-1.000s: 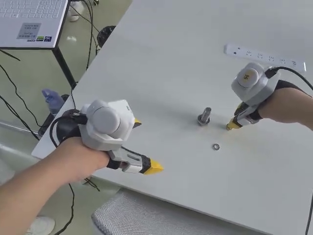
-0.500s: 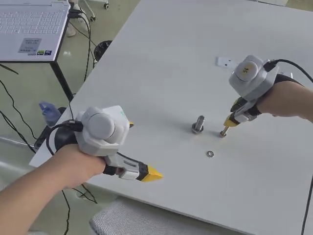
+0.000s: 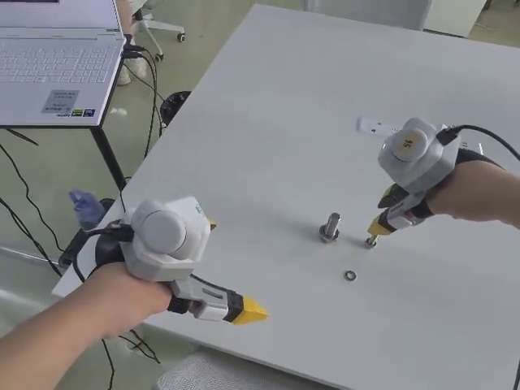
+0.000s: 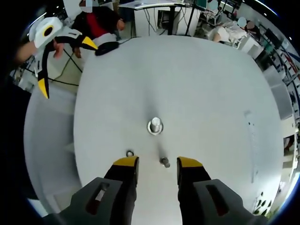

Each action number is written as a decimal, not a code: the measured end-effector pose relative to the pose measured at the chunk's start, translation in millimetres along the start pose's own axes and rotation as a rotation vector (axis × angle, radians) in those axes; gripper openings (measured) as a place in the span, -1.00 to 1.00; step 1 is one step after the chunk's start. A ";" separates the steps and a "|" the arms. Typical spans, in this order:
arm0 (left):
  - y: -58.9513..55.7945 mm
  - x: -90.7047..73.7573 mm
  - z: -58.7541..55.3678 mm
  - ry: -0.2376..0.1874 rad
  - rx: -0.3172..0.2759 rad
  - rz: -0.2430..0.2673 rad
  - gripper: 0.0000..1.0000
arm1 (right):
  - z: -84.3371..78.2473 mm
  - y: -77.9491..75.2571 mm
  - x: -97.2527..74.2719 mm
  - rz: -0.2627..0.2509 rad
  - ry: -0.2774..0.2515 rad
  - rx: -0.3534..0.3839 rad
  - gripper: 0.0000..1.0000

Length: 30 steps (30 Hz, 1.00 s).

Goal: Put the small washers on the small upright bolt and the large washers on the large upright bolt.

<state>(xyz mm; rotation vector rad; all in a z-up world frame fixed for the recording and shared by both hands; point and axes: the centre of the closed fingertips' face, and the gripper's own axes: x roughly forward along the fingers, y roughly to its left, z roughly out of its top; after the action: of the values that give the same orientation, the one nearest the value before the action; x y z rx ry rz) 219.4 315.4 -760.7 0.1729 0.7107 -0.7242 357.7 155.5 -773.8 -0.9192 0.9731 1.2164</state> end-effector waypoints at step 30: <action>-10.4 -0.3 -7.9 -0.010 0.002 -0.002 0.93 | -10.6 51.7 23.0 0.031 -0.014 -0.002 -0.33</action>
<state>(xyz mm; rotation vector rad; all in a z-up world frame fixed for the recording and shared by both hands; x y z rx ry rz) 208.2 310.8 -765.4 0.1700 0.7011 -0.7275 307.2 159.1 -801.4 -0.8988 0.9785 1.2489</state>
